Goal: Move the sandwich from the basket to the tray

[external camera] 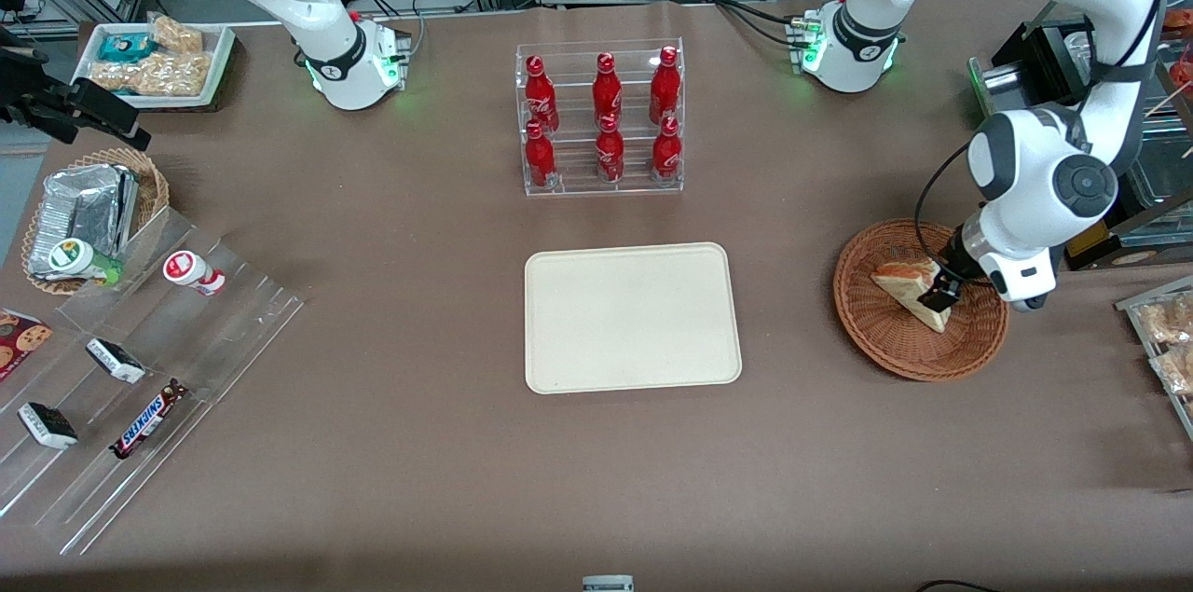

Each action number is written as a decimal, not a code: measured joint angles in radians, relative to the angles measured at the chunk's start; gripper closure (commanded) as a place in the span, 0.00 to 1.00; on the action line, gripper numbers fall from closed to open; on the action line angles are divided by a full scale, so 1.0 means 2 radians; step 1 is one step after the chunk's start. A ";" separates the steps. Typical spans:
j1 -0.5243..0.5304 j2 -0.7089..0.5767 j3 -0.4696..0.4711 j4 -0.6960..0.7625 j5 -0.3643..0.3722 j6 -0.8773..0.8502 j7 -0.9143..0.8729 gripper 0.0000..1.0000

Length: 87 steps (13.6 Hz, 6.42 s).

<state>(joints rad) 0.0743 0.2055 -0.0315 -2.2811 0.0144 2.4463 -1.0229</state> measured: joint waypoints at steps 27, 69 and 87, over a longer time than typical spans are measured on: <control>-0.215 0.216 -0.194 0.336 0.075 -0.135 0.003 0.91; -0.043 -0.057 -0.053 0.350 -0.003 -0.398 0.418 0.00; -0.047 -0.086 0.021 0.373 -0.027 -0.464 0.526 0.00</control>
<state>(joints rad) -0.0190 0.0342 0.0106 -1.5357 -0.0402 1.5176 0.0281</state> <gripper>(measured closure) 0.000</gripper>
